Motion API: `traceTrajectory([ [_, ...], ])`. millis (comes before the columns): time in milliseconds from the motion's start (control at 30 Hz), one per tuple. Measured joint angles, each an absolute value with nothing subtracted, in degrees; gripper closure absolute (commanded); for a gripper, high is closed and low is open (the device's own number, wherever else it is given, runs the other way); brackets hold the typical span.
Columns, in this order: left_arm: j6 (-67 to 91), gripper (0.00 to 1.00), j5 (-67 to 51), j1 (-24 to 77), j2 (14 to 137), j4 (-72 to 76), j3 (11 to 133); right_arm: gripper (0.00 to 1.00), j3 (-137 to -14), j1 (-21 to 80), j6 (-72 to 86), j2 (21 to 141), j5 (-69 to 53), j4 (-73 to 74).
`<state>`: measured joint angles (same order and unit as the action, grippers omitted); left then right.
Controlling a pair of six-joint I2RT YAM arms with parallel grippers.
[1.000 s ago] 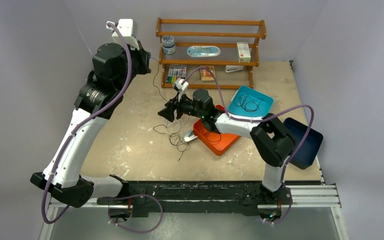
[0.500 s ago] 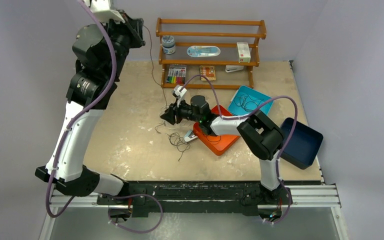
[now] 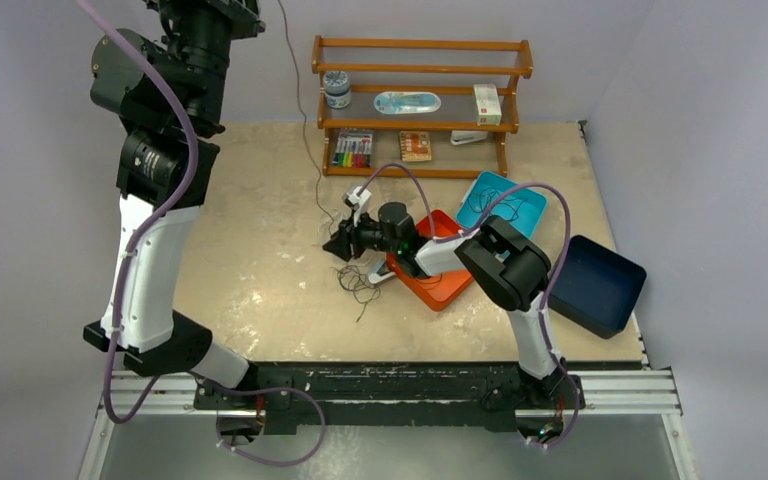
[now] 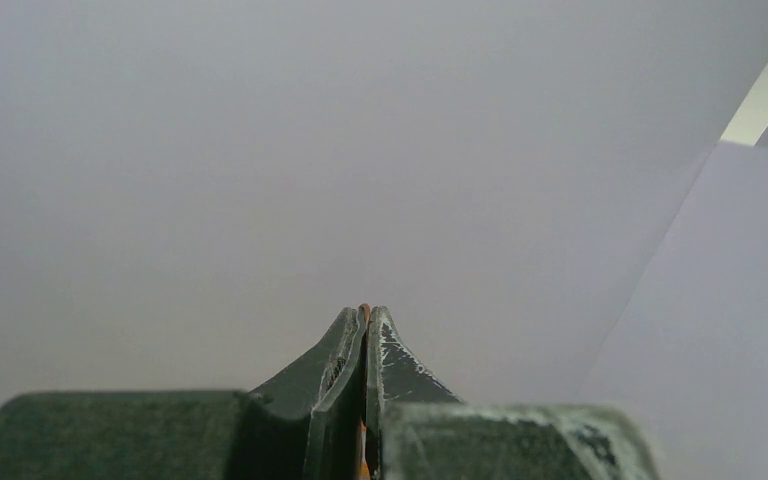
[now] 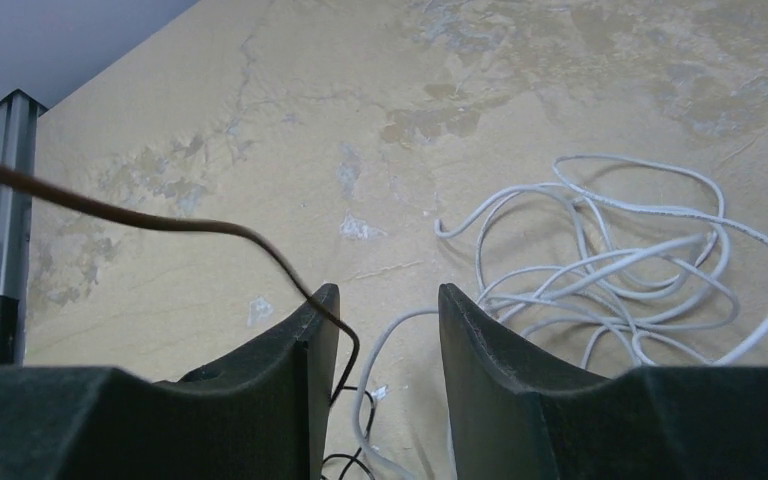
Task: Untangle the cables
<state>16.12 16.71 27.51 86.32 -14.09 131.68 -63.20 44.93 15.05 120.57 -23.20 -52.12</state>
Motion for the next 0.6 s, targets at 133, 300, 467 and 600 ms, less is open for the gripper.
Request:
traceTrajectory([
  [133, 15.3, 1.0, 16.7, 27.5, 88.4, -11.9, 135.5, 0.55, -61.5, 45.0, 15.7, 120.6, -23.3, -53.6],
  [300, 14.2, 1.0, 16.7, 27.5, 89.7, -10.2, 135.7, 0.6, -59.4, 45.0, 16.5, 120.6, -23.6, -54.2],
  [467, 13.8, 1.0, 16.3, 27.5, 90.0, -9.8, 134.2, 0.49, -56.6, 45.0, 16.9, 118.4, -23.6, -53.8],
  [600, 13.7, 1.0, 15.8, 27.5, 88.0, -8.8, 129.1, 0.45, -55.7, 45.0, 16.9, 112.3, -23.5, -52.2],
])
